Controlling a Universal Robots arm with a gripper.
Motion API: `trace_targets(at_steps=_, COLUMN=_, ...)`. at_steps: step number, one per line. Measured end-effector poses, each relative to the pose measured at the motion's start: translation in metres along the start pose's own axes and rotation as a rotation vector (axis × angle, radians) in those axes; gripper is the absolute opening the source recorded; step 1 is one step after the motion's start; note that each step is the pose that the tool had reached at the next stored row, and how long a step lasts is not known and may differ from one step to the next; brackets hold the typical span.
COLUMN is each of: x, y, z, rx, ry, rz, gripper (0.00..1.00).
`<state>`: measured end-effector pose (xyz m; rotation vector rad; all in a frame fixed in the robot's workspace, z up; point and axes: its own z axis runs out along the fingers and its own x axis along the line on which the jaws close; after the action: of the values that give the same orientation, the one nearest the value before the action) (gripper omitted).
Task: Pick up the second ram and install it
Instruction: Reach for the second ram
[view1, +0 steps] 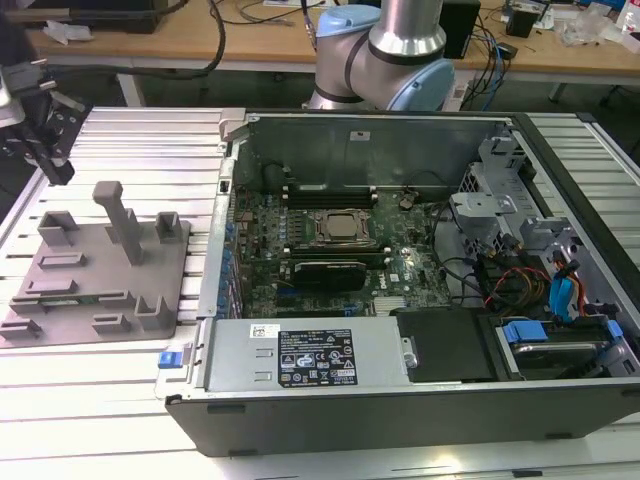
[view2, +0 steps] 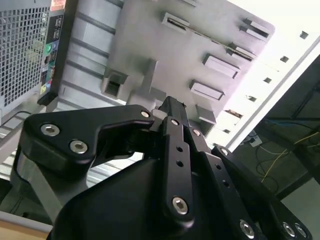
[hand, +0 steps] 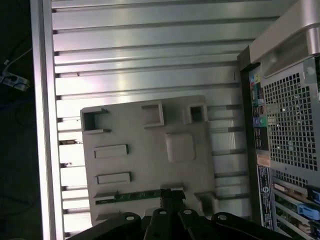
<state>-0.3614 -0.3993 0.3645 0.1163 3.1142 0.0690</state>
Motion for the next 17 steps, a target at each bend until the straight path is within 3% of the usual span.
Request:
trace_targets(at_steps=4, x=0.0098, y=-0.0059, z=0.0126, rx=0.0003, ry=0.0021, rz=0.0, gripper=0.08)
trace_targets(at_steps=10, x=0.0142, y=-0.0198, z=0.0273, rx=0.0007, ry=0.0086, rz=-0.002, gripper=0.08)
trace_targets(at_steps=13, x=0.0145, y=-0.0252, z=0.0327, rx=0.0008, ry=0.0116, rz=-0.002, gripper=0.08)
trace_targets(at_steps=17, x=0.0146, y=-0.0259, z=0.0342, rx=0.001, ry=0.0124, rz=-0.002, gripper=0.08)
